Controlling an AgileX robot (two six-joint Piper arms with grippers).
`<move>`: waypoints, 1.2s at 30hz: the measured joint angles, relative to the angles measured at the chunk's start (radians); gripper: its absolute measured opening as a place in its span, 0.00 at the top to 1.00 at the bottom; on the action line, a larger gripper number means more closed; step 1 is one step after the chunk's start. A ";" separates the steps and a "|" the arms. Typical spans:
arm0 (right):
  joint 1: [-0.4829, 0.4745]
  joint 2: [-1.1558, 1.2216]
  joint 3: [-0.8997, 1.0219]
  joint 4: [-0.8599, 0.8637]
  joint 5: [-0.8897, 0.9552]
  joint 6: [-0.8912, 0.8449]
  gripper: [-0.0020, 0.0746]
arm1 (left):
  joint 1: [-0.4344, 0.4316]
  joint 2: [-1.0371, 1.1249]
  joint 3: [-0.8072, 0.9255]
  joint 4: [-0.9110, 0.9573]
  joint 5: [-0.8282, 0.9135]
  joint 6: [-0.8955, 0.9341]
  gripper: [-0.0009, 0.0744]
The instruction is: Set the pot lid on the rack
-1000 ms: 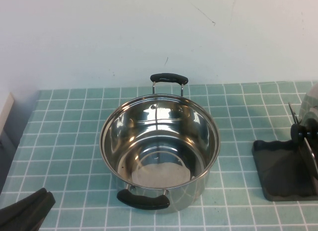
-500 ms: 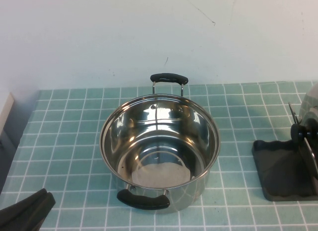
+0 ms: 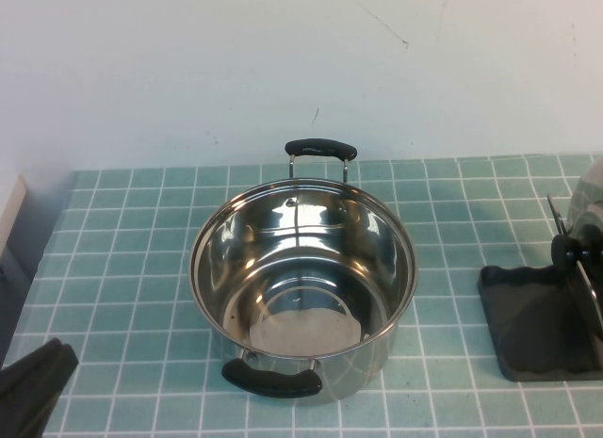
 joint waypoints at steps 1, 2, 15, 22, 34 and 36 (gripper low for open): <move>0.000 0.000 0.000 0.000 0.000 0.000 0.98 | 0.000 0.000 0.000 0.000 0.013 0.003 0.99; 0.000 0.000 0.000 0.000 0.000 0.000 0.98 | 0.000 0.000 0.000 0.000 0.020 0.003 0.99; 0.000 0.000 0.000 0.000 0.000 0.000 0.98 | 0.000 0.000 0.000 -0.020 0.303 -0.303 0.99; 0.000 0.000 0.000 0.000 0.000 0.000 0.98 | 0.005 0.000 0.000 -0.188 0.378 -0.208 0.99; 0.000 0.000 0.000 0.000 0.000 0.000 0.98 | 0.026 -0.096 0.004 -1.649 0.614 1.572 0.99; 0.000 0.000 0.000 0.000 0.000 0.000 0.98 | 0.031 -0.138 0.026 -1.738 0.625 1.727 0.99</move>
